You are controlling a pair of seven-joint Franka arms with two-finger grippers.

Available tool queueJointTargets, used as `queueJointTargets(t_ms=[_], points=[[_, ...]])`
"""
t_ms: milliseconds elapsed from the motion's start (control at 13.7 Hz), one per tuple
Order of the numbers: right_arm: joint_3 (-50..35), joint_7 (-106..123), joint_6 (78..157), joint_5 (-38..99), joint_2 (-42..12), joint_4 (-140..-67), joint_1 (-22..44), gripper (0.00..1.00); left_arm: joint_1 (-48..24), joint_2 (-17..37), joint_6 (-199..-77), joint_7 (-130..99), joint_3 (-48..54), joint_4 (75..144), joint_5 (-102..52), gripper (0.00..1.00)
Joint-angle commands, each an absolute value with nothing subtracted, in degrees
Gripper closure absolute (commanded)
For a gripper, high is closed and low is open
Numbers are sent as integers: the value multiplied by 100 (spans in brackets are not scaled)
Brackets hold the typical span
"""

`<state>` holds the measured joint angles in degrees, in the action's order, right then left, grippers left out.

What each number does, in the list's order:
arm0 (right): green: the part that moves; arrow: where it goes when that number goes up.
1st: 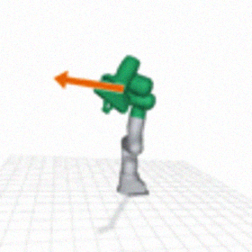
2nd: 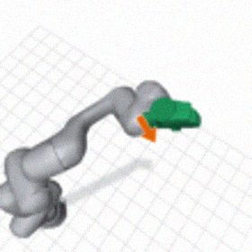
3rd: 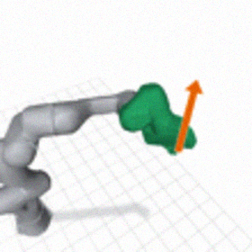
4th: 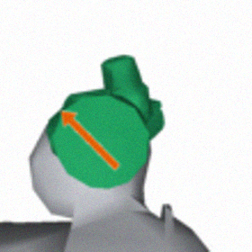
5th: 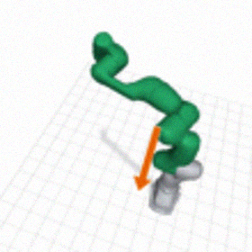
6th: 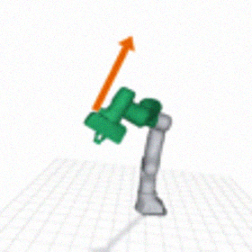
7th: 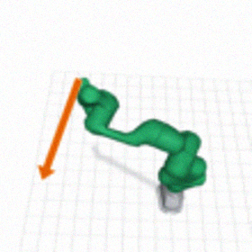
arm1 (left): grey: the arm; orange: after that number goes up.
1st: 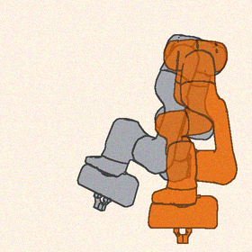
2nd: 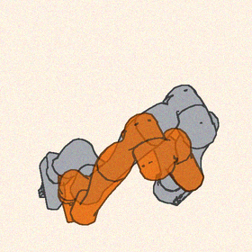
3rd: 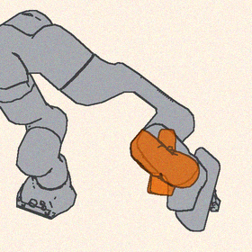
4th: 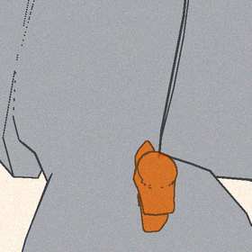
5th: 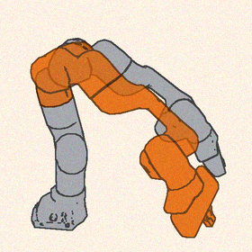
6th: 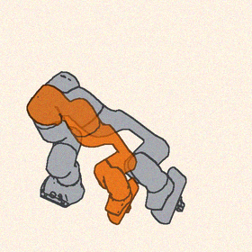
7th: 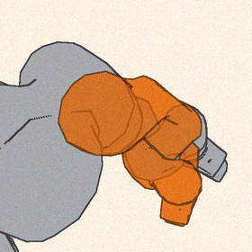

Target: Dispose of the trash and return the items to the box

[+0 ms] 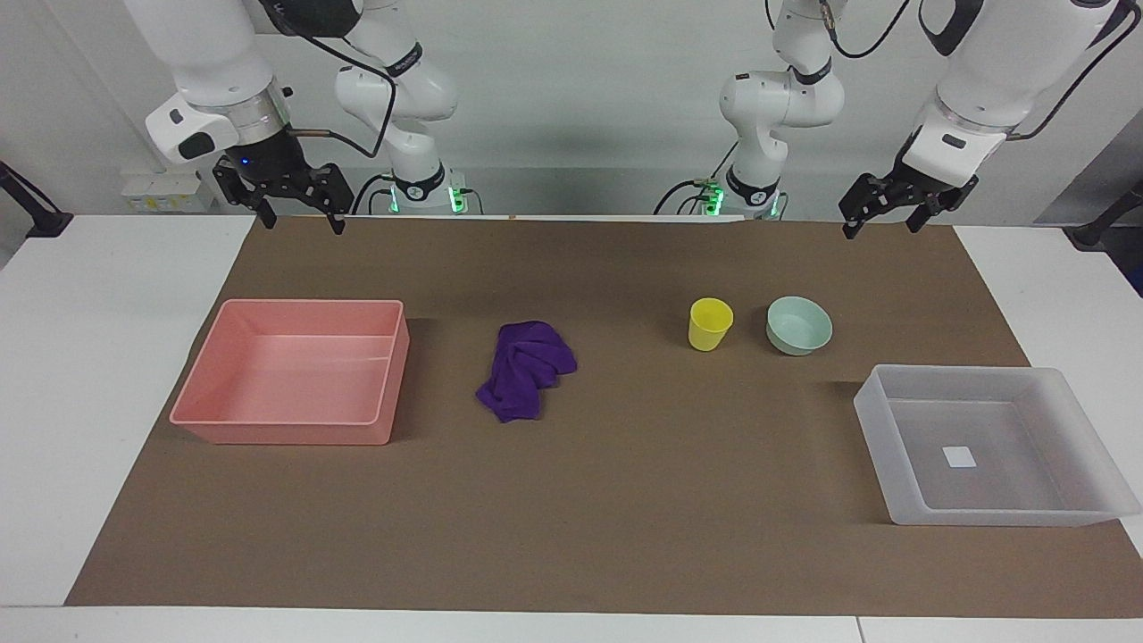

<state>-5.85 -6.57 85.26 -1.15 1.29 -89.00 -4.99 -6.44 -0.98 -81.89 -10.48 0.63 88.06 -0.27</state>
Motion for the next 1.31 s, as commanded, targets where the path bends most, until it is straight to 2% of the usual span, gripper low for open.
queueJointTargets(t_ms=[0,146,437,583,801,1020,1238], points=[[-606,-527,8437,26,211,-8965,-615,0,-589,-159,-7850,-1046,35,8877,-44,0],[-606,-519,8437,26,211,-8965,-598,0,-458,-114,-7822,-1046,26,8955,-88,0],[-606,-519,8429,26,211,-8974,-580,0,-422,-246,-8181,-1046,9,9710,-105,0],[-606,-510,8437,26,211,-8965,-580,0,-29,-264,-8515,-967,9,10114,-184,0],[-606,-519,8507,26,211,-8991,-580,0,35,-351,-9602,-870,9,11289,-264,0],[-606,-562,8858,26,263,-9183,-536,0,-35,-711,-11114,-722,9,12723,-264,0],[-615,-606,9323,9,290,-9447,-387,0,-44,-615,-12477,-248,9,13638,-264,0]])
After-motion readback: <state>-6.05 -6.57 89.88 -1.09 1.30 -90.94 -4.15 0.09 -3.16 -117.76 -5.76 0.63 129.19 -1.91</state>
